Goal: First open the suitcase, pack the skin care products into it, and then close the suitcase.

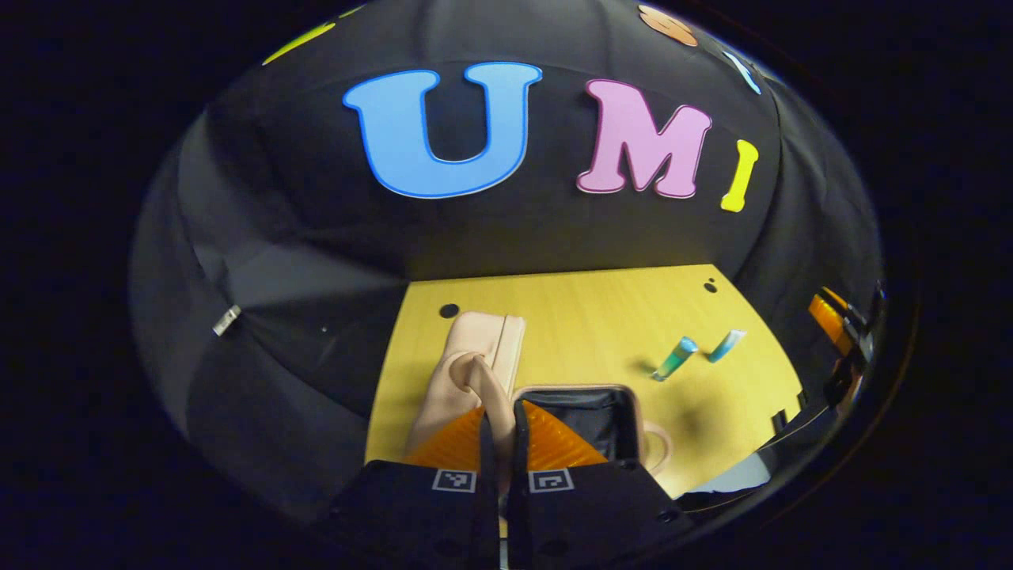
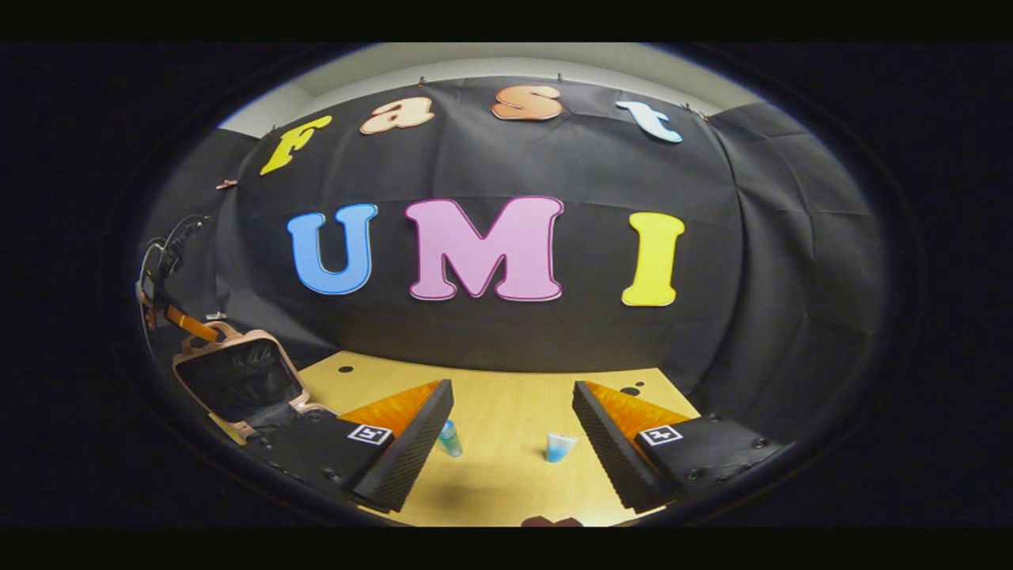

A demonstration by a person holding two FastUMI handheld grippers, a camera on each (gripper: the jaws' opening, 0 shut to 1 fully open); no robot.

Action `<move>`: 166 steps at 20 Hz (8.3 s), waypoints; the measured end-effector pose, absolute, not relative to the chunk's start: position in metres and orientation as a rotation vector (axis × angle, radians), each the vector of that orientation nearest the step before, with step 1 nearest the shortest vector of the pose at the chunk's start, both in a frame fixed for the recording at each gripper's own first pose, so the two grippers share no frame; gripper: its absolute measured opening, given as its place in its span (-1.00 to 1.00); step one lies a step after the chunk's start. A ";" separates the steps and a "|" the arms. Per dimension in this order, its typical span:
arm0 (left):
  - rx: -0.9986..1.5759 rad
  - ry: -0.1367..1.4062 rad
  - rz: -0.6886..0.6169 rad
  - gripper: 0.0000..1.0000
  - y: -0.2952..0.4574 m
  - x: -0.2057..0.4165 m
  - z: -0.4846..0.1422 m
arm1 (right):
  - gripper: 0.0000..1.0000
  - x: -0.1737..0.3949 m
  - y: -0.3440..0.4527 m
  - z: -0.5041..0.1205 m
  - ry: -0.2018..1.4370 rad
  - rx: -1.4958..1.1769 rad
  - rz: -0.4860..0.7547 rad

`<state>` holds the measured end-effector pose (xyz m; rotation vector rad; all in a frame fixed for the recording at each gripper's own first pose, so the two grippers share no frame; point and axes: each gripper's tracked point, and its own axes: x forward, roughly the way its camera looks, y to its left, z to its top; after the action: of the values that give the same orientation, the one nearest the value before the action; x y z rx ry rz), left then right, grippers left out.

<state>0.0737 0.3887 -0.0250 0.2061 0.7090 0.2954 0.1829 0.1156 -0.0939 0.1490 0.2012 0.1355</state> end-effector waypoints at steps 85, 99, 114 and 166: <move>0.182 0.405 0.089 -0.13 0.068 0.340 -0.344 | 0.93 0.271 0.081 -0.382 0.624 0.113 0.350; 0.102 0.414 0.094 -0.14 0.051 0.295 -0.249 | -0.46 0.305 0.102 -0.424 0.659 0.113 0.280; 0.085 1.097 0.257 -0.16 0.262 0.076 -0.282 | -0.47 0.207 0.225 -0.276 0.578 0.272 0.503; -0.472 0.931 0.729 0.65 0.655 -0.046 -0.225 | 0.95 0.052 0.392 -0.309 1.152 0.215 0.638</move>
<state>-0.0462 0.6549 -0.2254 -0.4716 0.9308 0.7291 0.0521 0.3918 -0.3090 0.2145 1.1520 0.6377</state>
